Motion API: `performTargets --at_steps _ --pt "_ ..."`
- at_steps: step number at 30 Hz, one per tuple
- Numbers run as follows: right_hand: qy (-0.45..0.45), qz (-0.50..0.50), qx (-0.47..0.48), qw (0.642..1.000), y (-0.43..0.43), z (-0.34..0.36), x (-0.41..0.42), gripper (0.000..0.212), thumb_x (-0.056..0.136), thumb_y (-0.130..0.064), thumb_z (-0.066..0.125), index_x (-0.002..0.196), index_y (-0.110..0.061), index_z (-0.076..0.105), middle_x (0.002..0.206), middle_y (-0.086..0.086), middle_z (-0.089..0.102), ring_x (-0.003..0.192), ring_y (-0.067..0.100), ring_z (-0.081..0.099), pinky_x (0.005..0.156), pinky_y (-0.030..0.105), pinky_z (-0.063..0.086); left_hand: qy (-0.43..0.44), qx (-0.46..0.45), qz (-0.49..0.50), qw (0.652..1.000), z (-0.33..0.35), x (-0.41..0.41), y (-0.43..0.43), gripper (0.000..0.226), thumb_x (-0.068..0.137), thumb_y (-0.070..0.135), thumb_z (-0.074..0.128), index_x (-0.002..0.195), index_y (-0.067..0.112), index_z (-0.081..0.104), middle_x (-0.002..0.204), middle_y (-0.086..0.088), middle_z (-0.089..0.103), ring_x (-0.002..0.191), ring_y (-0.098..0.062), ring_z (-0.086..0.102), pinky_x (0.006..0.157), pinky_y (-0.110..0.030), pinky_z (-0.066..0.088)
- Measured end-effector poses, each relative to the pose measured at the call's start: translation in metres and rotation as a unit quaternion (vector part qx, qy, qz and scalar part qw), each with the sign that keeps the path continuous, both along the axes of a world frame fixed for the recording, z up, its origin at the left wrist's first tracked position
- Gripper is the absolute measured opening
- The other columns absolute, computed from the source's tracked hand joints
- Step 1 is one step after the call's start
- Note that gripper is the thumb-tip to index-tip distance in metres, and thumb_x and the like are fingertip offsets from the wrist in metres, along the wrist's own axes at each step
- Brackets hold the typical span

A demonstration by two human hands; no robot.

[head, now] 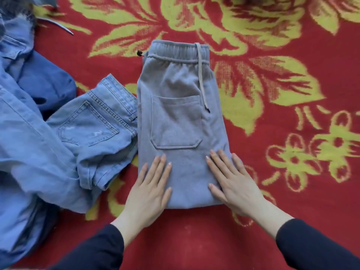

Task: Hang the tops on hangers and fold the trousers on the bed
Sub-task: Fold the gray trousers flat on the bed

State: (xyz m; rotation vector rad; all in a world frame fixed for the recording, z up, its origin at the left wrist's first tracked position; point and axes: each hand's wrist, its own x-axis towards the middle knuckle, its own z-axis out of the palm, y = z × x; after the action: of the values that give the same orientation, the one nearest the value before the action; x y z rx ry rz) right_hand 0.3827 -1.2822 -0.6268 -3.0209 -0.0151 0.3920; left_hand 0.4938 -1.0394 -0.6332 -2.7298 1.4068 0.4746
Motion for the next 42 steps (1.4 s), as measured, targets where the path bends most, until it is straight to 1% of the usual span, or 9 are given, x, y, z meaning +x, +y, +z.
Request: performTargets --at_steps 7,13,17,19,23,26,31,38,42 --pt "0.033 0.119 0.017 0.992 0.002 -0.005 -0.029 0.082 0.083 -0.059 0.057 0.146 -0.01 0.04 0.152 0.011 0.036 0.14 0.028 0.033 0.116 0.047 0.025 0.023 0.044 -0.098 0.994 -0.001 -0.006 0.018 0.09 0.076 0.058 0.063 0.146 0.007 0.038 0.153 -0.023 0.027 0.141 -0.036 0.03 0.116 -0.048 0.023" --pt "0.029 0.107 0.044 0.993 0.0 0.001 -0.017 0.068 0.072 -0.022 0.081 0.134 -0.008 0.056 0.141 0.01 0.052 0.129 0.028 0.05 0.103 0.045 0.042 0.027 0.007 -0.08 0.996 0.004 -0.004 0.013 0.054 0.091 0.04 0.048 0.136 0.01 0.054 0.145 -0.023 0.041 0.135 -0.036 0.04 0.107 -0.05 0.035" --pt "0.117 0.056 0.127 0.983 -0.001 0.01 -0.013 0.052 0.101 -0.026 0.048 0.15 -0.018 0.032 0.157 -0.003 0.025 0.147 0.015 0.018 0.119 0.028 0.004 0.143 0.021 -0.035 0.989 0.01 -0.001 0.012 0.056 0.099 0.043 0.041 0.15 0.022 0.03 0.16 -0.011 0.013 0.148 -0.024 0.008 0.118 -0.031 -0.004" --pt "0.176 0.0 0.173 0.969 -0.002 0.024 -0.011 0.044 0.102 -0.034 0.043 0.145 -0.025 0.04 0.153 -0.009 0.035 0.143 0.01 0.028 0.118 0.03 0.017 0.206 0.039 -0.027 0.977 0.02 -0.001 0.015 0.054 0.101 0.044 0.033 0.152 0.026 0.024 0.161 -0.006 0.01 0.149 -0.018 0.006 0.117 -0.026 -0.008" --pt "0.331 -0.165 0.338 0.866 -0.003 0.065 -0.011 0.014 0.089 -0.023 0.051 0.086 -0.018 0.063 0.067 -0.007 0.061 0.055 0.009 0.059 0.054 0.025 0.048 0.351 0.107 0.036 0.929 0.06 -0.02 0.011 0.045 0.099 0.051 0.035 0.129 0.024 0.054 0.129 -0.01 0.061 0.118 -0.022 0.057 0.098 -0.034 0.043" --pt "0.476 -0.147 0.288 0.818 -0.004 0.087 -0.02 0.02 0.09 -0.031 0.058 0.075 -0.02 0.066 0.068 -0.011 0.061 0.067 0.006 0.057 0.064 0.02 0.049 0.494 0.141 0.055 0.856 0.084 -0.045 0.009 0.044 0.095 0.053 0.038 0.081 0.019 0.061 0.075 -0.003 0.069 0.074 -0.024 0.066 0.069 -0.032 0.049" --pt "0.621 -0.2 0.332 0.681 -0.007 0.096 -0.036 0.016 0.087 -0.03 0.068 0.087 -0.014 0.069 0.083 -0.003 0.071 0.079 0.01 0.067 0.073 0.024 0.053 0.649 0.178 0.088 0.735 0.093 -0.059 0.015 0.044 0.093 0.058 0.047 0.086 0.02 0.067 0.093 0.002 0.065 0.087 -0.012 0.059 0.088 -0.032 0.046" --pt "0.437 -0.267 0.412 0.754 -0.042 0.096 0.024 0.009 0.077 -0.017 0.074 0.069 -0.012 0.071 0.077 0.0 0.073 0.073 0.013 0.068 0.068 0.027 0.052 0.628 0.015 0.192 0.754 0.1 0.018 -0.009 0.039 0.08 0.053 0.065 0.072 0.015 0.071 0.074 0.004 0.069 0.068 -0.008 0.061 0.063 -0.024 0.047" --pt "0.354 -0.264 0.408 0.799 -0.062 0.1 0.061 0.006 0.074 -0.022 0.073 0.074 -0.017 0.074 0.075 -0.003 0.074 0.068 0.009 0.068 0.059 0.021 0.051 0.513 -0.038 0.153 0.844 0.101 0.066 -0.027 0.052 0.083 0.054 0.063 0.079 0.002 0.066 0.066 0.001 0.055 0.06 -0.009 0.049 0.055 -0.025 0.037"
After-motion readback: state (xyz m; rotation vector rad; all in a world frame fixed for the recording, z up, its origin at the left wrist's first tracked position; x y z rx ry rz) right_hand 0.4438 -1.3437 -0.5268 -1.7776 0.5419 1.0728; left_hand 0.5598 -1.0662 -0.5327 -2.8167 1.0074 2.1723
